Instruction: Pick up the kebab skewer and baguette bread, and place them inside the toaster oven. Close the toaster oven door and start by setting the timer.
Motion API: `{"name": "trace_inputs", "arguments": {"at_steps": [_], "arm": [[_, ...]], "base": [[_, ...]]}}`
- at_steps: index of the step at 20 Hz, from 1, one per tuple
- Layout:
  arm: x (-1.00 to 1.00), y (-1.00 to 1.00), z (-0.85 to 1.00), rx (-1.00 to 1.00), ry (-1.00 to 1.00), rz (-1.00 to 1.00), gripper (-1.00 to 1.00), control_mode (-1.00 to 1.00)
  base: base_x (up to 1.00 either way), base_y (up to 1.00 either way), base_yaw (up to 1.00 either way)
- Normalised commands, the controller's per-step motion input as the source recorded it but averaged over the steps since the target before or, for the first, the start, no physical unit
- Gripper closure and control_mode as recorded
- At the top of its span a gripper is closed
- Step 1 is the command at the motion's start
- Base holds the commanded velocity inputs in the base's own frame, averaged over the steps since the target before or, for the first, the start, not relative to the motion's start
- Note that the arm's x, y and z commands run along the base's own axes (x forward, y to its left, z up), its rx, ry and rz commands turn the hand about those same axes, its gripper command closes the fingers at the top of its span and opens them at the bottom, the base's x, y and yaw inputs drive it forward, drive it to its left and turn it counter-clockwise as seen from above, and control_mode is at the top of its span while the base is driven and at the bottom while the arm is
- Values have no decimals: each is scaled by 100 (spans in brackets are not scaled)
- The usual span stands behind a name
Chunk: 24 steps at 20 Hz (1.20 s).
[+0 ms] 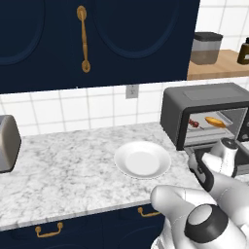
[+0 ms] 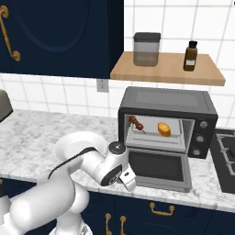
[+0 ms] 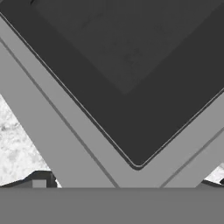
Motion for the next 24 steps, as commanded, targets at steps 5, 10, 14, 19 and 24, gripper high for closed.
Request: {"name": "trace_inputs", "arguments": {"at_steps": [5,10,14,19,24], "arm": [[33,40,0,-2,-15,-3,-100,-100],[54,47,0,-6,-12,-4,-100,-100],[47,50,7,-8,-11,-3,-100,-100],[51,49,2,-6,-15,-3,-100,-100],[47,50,0,-1,-24,-2,-100,-100]], "base": [[0,0,0],[0,0,0],[0,0,0],[0,0,0],[0,0,0]]}}
